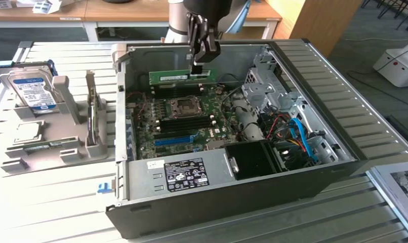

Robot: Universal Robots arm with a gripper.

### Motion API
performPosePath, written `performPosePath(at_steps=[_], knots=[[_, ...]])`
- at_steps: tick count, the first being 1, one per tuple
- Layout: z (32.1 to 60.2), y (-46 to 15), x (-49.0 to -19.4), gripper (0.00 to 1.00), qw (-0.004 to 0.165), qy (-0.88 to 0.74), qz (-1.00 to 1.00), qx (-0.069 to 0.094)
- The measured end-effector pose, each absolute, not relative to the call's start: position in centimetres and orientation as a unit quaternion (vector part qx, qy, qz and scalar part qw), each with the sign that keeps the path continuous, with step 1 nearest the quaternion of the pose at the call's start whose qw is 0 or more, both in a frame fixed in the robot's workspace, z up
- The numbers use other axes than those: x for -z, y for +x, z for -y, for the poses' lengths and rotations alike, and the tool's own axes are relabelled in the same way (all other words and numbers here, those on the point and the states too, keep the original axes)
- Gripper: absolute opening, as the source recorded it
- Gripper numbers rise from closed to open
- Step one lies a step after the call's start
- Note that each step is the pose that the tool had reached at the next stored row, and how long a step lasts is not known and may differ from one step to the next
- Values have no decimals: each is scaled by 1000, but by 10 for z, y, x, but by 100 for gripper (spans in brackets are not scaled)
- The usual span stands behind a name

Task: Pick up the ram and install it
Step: 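Pick up the ram and move it above insertion slot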

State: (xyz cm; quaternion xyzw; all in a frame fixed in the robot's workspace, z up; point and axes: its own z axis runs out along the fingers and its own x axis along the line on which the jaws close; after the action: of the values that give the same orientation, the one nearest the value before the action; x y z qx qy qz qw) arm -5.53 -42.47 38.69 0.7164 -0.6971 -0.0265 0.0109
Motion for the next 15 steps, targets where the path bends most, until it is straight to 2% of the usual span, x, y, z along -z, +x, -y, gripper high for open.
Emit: performPosePath(at_steps=[15], knots=[[422, -55, -384, 12, 11, 716, 697, 27]])
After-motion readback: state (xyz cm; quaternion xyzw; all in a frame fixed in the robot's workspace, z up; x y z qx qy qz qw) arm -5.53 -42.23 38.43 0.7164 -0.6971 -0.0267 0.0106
